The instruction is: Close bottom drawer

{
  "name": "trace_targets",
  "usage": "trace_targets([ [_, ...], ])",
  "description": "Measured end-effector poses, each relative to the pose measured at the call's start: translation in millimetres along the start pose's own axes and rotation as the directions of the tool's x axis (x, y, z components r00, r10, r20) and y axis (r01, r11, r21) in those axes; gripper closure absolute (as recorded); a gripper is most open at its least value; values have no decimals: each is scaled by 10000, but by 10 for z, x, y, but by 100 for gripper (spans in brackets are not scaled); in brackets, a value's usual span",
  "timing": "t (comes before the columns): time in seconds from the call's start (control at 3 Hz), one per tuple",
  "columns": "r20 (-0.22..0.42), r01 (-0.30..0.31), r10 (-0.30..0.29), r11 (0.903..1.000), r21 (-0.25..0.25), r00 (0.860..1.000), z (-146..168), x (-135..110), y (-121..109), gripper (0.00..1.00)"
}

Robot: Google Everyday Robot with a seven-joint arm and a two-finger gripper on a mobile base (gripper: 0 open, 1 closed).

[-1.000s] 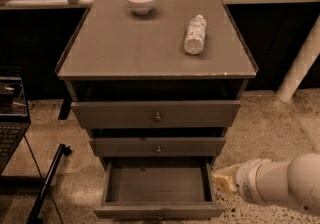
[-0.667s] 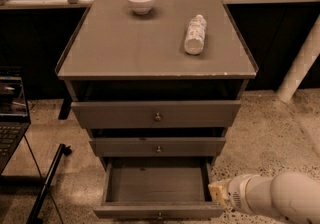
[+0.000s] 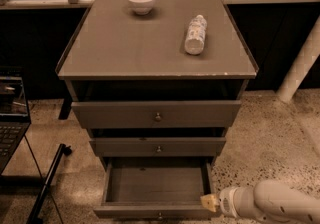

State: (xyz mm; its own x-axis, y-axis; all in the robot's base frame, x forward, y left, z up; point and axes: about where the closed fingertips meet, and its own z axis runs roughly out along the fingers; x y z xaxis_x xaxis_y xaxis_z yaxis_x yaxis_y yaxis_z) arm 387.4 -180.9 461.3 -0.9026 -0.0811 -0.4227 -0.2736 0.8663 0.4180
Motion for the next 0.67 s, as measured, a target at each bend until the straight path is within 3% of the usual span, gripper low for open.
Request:
trace_targets([
  [0.33, 20, 20, -20, 10000, 23, 10000, -8, -9, 1, 100],
  [0.67, 240, -607, 601, 9978, 256, 9979, 196, 124, -159, 100],
])
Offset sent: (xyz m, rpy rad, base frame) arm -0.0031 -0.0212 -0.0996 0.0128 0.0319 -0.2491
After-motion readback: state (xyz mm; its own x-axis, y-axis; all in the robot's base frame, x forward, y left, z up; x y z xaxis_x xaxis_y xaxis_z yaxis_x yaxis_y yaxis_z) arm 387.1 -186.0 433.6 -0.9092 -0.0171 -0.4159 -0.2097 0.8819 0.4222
